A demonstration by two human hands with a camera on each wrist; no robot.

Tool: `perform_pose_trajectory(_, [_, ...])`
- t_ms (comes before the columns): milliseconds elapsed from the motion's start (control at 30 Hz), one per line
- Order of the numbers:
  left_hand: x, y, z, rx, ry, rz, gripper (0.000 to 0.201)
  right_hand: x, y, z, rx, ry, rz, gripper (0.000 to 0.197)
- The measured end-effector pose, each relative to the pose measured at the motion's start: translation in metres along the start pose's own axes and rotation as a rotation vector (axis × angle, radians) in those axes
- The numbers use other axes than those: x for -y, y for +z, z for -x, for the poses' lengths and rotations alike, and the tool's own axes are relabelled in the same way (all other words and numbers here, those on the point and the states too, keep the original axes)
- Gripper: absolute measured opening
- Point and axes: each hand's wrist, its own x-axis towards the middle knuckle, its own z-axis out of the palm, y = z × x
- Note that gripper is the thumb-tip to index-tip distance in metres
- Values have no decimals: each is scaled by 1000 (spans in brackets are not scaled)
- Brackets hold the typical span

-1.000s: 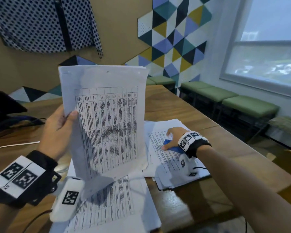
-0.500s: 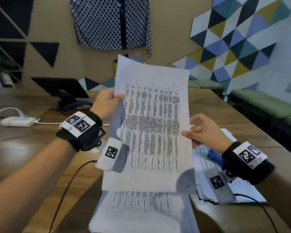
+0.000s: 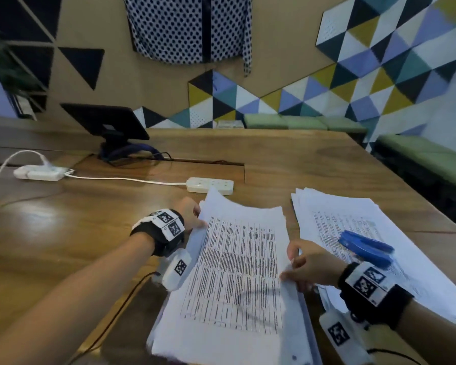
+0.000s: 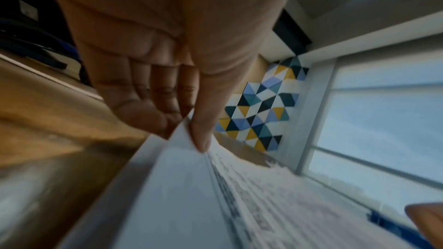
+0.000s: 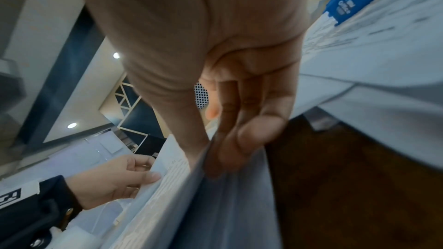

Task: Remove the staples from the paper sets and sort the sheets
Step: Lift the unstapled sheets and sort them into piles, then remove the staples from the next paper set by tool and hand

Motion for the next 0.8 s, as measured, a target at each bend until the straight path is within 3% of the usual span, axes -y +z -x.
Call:
perform_pose_trajectory(67, [-1,6,0,-1,-35,-83,23,-2,-1,-1,48,21,106,35])
perform_pose_trajectory(167, [-4,10,-5,-62,-41,-195,52,-5,-4,-1,29,29,244,30])
perform_pose_trajectory(233, [-15,8,-9,-93,-14,-104,61,-7,-11,0,-41,-17,285,24])
perform_pose_trajectory(467, [-97,10,-27,-87,214,-28,18,-29,-71,13,-456,-75,556,22])
perform_pose_trajectory(567, [-138,23,-38,-38,315,4,12,-51,-93,10,-562,-51,564,21])
perform_pose_trajectory(733, [-188,57,-58,100,363,90,3,-75,-111,8,-521,76,510,36])
perform_pose_trajectory(800, [-200,71,-66,149,349,91,25,-80,-114,8,-449,126,521,45])
